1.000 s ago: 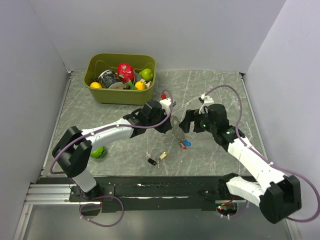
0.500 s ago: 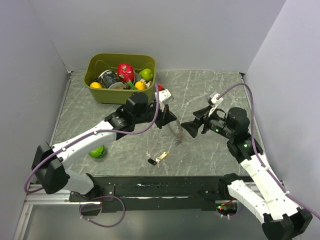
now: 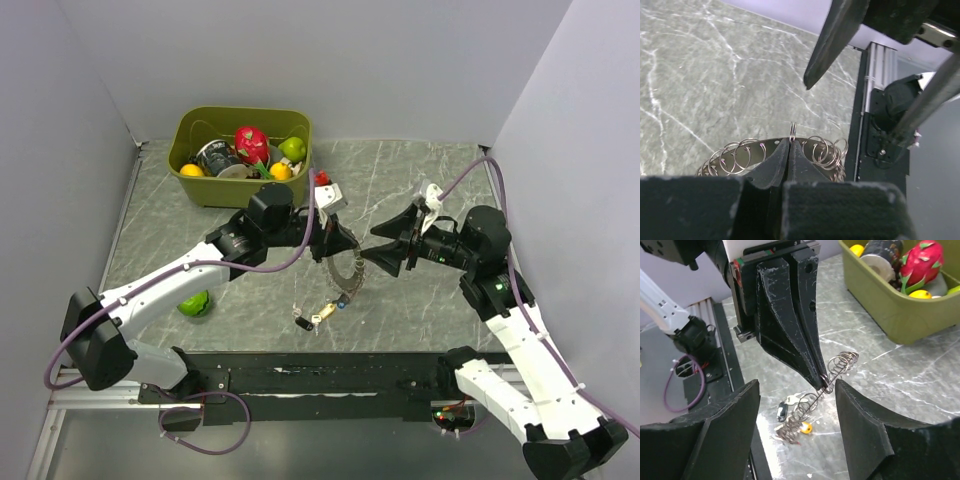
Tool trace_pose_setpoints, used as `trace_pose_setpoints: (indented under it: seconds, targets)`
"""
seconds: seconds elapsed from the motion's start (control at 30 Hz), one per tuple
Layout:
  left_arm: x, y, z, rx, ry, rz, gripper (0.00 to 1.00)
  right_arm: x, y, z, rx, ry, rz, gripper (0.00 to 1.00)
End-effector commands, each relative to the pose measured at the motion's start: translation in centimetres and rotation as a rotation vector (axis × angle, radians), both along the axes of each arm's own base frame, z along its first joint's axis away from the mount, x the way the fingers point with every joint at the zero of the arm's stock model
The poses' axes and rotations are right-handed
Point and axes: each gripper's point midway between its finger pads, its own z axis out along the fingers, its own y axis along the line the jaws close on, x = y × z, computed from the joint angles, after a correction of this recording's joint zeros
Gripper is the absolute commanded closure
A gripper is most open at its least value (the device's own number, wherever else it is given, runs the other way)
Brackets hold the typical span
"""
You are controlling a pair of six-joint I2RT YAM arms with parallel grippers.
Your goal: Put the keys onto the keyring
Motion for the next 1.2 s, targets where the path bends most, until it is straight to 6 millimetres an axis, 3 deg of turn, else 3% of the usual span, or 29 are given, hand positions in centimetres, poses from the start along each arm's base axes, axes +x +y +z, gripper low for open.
trace_pose_setpoints:
  seconds: [0.0, 0.13, 0.33, 0.6, 1.17]
  targets:
    - [-2.3, 0.2, 4.7, -0.110, -0.080, -0.098, 0.99, -0.4, 0.2, 0.7, 0.004, -0.023, 0.052, 0.32]
    - [-3.4, 0.4, 5.4, -0.117, -0.091, -0.151, 0.99, -0.4, 0.3, 0.4, -0.012, -0.040, 0.074, 0.34]
    - [-4.9, 0.6, 4.7, -0.090, -0.056, -0.230, 0.99, -0.9, -0.4, 0.8, -0.044, -0.072, 0.106, 0.35]
    - [-4.8, 0.7, 5.3, -0.108, -0.053, -0.210, 0.99, -2.3, 0.6, 0.5, -0.005, -0.012, 0.235, 0.47]
    - [-5.1, 0.3, 5.6, -0.129, -0.024, -0.217, 0.99, -2.3, 1.2, -1.2, 0.012, 0.085, 0.287, 0.71]
